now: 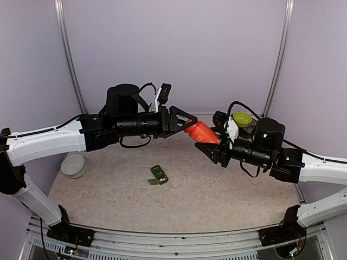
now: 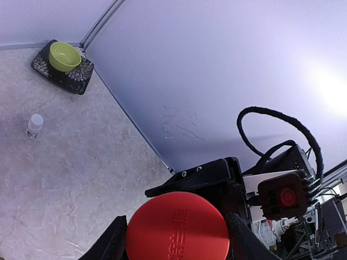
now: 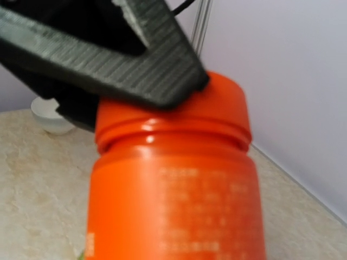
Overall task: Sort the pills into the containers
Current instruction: Screw the lid of the pill bottle onto the pill bottle.
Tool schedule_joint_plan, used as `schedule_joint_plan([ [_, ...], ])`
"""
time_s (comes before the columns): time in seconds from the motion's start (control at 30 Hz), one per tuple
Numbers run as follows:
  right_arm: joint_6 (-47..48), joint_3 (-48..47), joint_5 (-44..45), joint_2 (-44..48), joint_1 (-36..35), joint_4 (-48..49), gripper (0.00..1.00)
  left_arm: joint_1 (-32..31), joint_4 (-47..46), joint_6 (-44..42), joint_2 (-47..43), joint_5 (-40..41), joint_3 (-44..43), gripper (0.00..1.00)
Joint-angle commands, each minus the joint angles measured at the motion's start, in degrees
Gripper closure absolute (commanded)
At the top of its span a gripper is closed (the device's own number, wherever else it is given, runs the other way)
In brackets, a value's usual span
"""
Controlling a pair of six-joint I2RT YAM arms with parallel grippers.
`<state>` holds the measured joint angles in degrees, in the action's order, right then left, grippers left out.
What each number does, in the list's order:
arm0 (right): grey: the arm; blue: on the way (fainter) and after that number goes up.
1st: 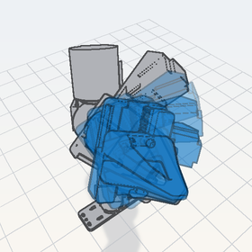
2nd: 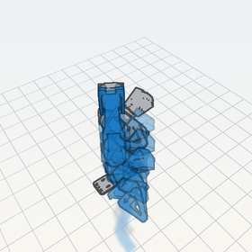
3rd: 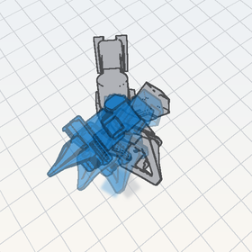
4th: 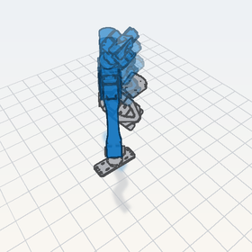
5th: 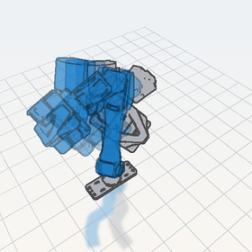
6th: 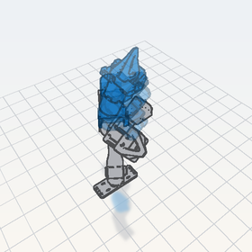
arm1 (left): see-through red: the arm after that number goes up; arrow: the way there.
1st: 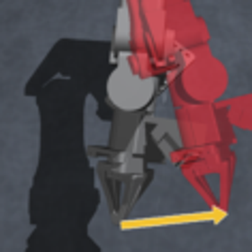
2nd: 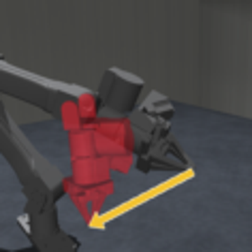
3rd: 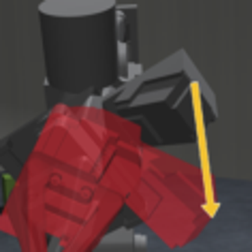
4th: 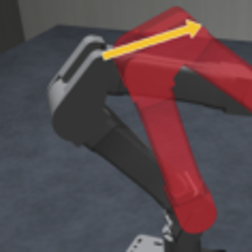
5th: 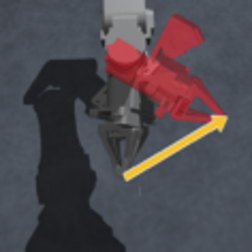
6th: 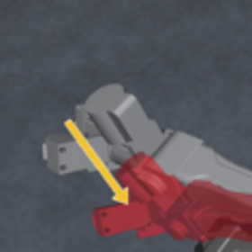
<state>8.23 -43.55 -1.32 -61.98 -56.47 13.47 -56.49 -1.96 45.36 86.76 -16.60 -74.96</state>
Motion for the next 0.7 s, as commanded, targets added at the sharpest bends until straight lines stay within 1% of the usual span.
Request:
schedule_joint_plan([
  [0.0,-5.82,-1.89,-7.44,-0.74,-1.63,5.59,1.00,-5.50,-9.57,-6.53,-1.82,-8.32,2.06,0.64],
  [0.17,-12.49,-1.02,-15.89,1.04,-1.64,8.30,1.00,-6.75,-16.40,-13.96,-5.10,-13.44,8.02,0.64],
  [0.27,-15.67,-0.07,-20.32,1.91,-1.69,10.17,1.00,-7.37,-18.44,-16.16,-5.86,-17.28,9.61,0.64],
  [0.33,-17.62,-0.12,-22.92,2.16,-1.63,10.32,1.00,-7.89,-18.68,-17.55,-6.08,-19.62,10.05,0.64],
  [0.43,-20.27,0.48,-26.47,2.59,-1.64,11.28,1.00,-8.95,-17.70,-20.71,-6.79,-20.49,10.55,0.64],
  [0.67,-25.39,1.33,-33.62,2.38,-1.67,13.93,1.00,-10.58,-15.91,-26.29,-9.62,-20.29,12.63,0.63],
])
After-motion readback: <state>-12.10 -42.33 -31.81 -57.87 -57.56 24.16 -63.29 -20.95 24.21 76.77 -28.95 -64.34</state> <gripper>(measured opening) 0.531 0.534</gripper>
